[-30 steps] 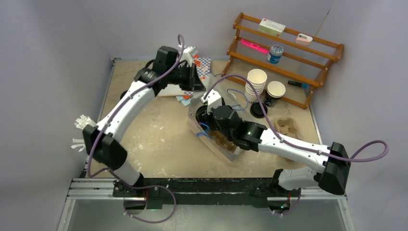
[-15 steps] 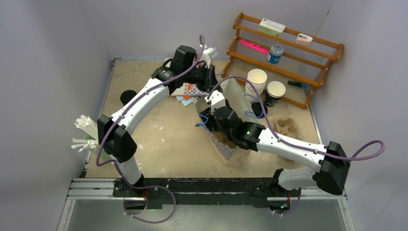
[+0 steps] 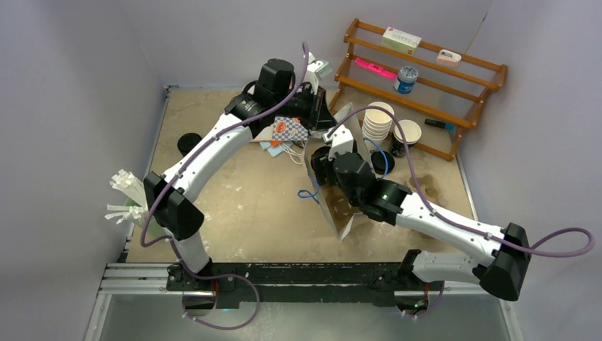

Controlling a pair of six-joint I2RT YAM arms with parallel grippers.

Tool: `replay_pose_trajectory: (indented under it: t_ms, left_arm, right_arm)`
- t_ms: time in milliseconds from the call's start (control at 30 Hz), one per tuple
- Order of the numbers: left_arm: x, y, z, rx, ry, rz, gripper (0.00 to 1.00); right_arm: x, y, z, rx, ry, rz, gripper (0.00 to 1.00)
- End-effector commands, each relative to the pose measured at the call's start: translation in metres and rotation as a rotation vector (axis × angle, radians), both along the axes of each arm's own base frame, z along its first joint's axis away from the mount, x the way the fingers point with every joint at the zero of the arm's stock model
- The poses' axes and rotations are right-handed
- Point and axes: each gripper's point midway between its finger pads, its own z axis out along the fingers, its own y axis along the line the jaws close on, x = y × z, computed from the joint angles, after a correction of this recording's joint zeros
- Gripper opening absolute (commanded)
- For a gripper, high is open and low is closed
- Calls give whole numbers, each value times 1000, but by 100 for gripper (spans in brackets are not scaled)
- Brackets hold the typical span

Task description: Pack the takeout coffee

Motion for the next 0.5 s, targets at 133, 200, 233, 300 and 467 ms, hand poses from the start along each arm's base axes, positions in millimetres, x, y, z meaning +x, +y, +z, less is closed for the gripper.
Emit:
replay_pose_trajectory:
  t_ms: [133, 200, 233, 300, 467]
  left_arm:
    - [3, -9, 27, -48, -119, -54, 0]
    - [3, -10, 28, -51, -124, -61, 0]
    - [3, -11, 27, -50, -125, -64, 0]
    - [4, -10, 27, -47, -129, -65, 0]
    - [5, -12, 24, -39, -128, -78, 0]
  right_arm:
    - [-4, -29, 15, 46, -20, -70, 8]
    - [-2, -34, 11, 38, -13, -80, 8]
    - [0, -37, 9, 32, -11, -88, 8]
    - [2, -41, 6, 19, -10, -100, 8]
    - [2, -56, -9, -34, -6, -132, 6]
